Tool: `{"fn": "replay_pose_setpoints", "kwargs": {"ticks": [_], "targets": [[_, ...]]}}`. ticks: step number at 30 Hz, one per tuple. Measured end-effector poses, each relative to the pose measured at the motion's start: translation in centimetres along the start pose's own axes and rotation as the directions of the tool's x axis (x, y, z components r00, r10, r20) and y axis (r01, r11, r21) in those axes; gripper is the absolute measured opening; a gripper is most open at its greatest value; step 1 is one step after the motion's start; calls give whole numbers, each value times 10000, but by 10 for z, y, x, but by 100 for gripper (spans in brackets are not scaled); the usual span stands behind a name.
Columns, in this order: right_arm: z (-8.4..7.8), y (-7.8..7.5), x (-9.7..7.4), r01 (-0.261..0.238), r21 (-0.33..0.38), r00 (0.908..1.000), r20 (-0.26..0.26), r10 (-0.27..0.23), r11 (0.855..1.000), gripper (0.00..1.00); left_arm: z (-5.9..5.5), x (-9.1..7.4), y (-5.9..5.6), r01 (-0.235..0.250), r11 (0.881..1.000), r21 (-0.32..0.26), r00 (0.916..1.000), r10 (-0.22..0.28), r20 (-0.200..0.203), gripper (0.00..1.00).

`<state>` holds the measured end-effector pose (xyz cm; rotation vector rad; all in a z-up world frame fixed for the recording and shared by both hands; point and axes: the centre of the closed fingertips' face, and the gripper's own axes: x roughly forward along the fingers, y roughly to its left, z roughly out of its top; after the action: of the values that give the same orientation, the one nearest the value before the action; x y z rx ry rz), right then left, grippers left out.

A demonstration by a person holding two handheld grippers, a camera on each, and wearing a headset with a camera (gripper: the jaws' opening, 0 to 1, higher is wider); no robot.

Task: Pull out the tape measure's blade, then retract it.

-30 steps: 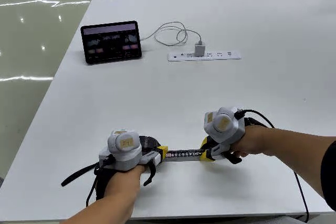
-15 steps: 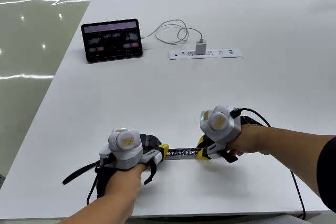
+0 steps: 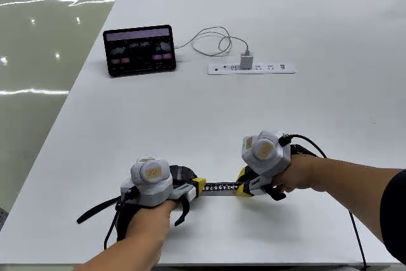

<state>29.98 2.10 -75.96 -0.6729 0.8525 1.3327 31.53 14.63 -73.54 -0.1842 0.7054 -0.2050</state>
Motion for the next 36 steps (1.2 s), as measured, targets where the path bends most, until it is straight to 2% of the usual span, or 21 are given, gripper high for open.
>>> {"fn": "replay_pose_setpoints", "kwargs": {"ticks": [17, 22, 36], "targets": [[12, 4, 9, -50, -90, 9999, 132, 51, 9999, 12, -1, 1, -1, 109, 9999, 14, 9999, -109, -104, 63], [16, 5, 11, -75, -411, 9999, 114, 80, 9991, 11, -1, 1, -1, 109, 9999, -15, 9999, -109, -99, 63], [25, 7, 17, -131, -236, 9998, 166, 135, 9996, 11, -2, 1, -2, 167, 9998, -62, 9997, -168, -150, 63]]}}
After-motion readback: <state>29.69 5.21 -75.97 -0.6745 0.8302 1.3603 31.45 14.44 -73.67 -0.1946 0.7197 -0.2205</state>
